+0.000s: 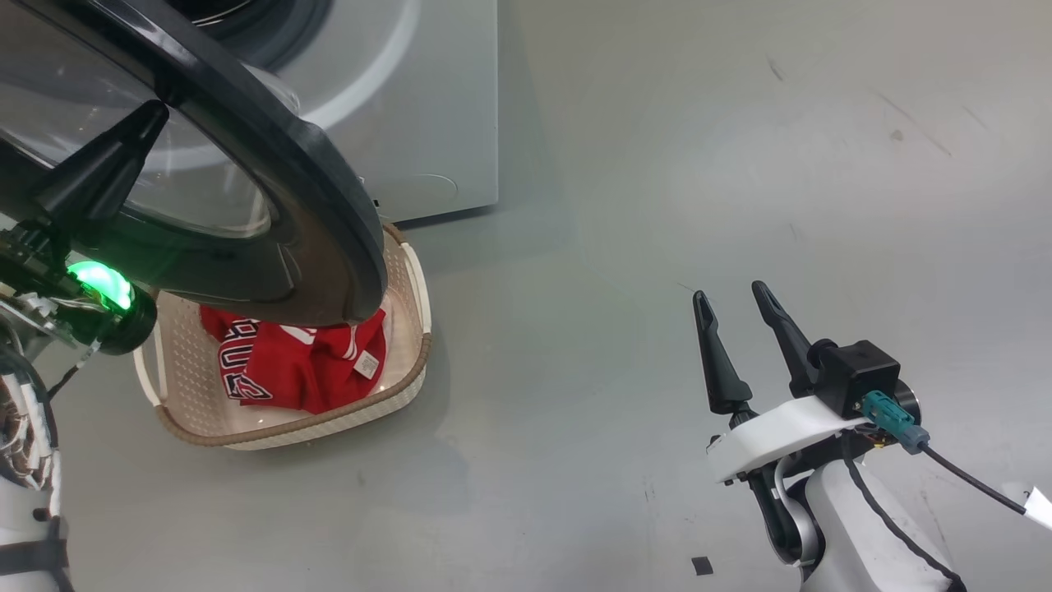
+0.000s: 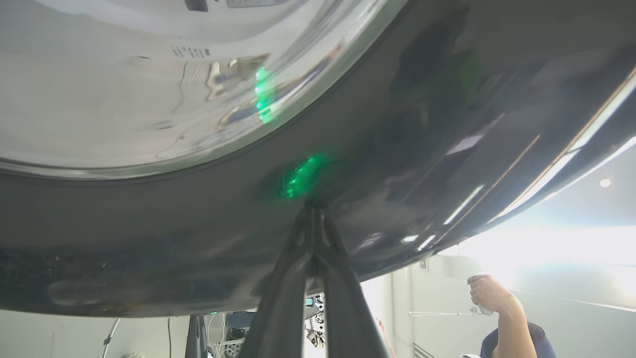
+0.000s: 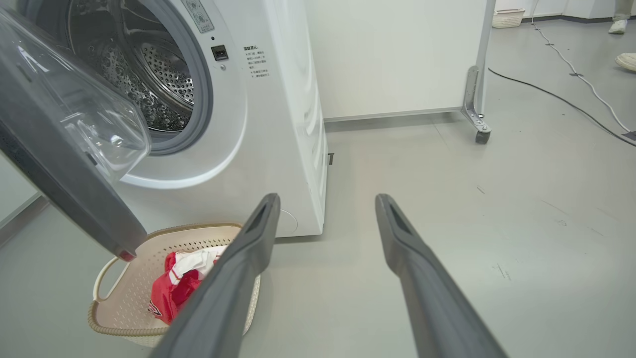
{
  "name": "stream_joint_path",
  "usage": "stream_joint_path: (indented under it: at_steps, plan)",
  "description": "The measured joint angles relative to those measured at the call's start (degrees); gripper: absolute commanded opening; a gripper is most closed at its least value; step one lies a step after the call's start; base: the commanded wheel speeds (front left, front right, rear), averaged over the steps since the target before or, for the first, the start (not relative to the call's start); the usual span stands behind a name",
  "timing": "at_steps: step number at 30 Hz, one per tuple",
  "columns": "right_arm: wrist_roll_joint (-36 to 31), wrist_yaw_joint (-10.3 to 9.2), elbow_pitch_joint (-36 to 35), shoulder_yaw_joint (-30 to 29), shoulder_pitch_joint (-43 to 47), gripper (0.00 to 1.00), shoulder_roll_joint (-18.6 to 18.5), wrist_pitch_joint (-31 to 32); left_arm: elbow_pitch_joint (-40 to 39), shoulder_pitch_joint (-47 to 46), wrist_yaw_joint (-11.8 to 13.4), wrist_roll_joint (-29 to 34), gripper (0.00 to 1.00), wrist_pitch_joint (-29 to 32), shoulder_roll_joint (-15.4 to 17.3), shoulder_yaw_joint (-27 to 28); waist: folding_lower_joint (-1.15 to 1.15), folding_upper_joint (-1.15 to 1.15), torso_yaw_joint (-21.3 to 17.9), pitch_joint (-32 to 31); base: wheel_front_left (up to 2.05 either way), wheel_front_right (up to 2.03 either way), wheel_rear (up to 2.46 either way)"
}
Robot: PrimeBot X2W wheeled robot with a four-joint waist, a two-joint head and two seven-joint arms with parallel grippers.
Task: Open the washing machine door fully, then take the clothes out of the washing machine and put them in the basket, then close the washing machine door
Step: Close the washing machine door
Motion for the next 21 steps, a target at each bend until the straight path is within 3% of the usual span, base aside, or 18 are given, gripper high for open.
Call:
stream_joint_path:
  at_steps: [7,12,21]
  plan:
    - [0.6,-0.44,-0.8,0.2,-0.6,1.0,0.0,0.0,0.1,-2.1,-0.1,1.8,0.0,-3.0,0.1,0.7,0.0,0.0,-3.3,2.0,0.0,0.0,0.0]
    - [0.6,-1.19,-1.2,-1.2,-0.6,1.0,0.1,0.0,0.8,-3.2,-1.5,1.9,0.0,-3.6,-0.8,-0.3,0.0,0.0,-4.6,3.3,0.0,0.0,0.0]
    - [0.3,-1.42,-1.4,-2.5,-0.6,1.0,0.1,0.0,3.2,-3.3,-5.0,1.9,0.0,-4.7,-3.9,-0.2,0.0,0.0,-2.6,2.8,0.0,0.0,0.0]
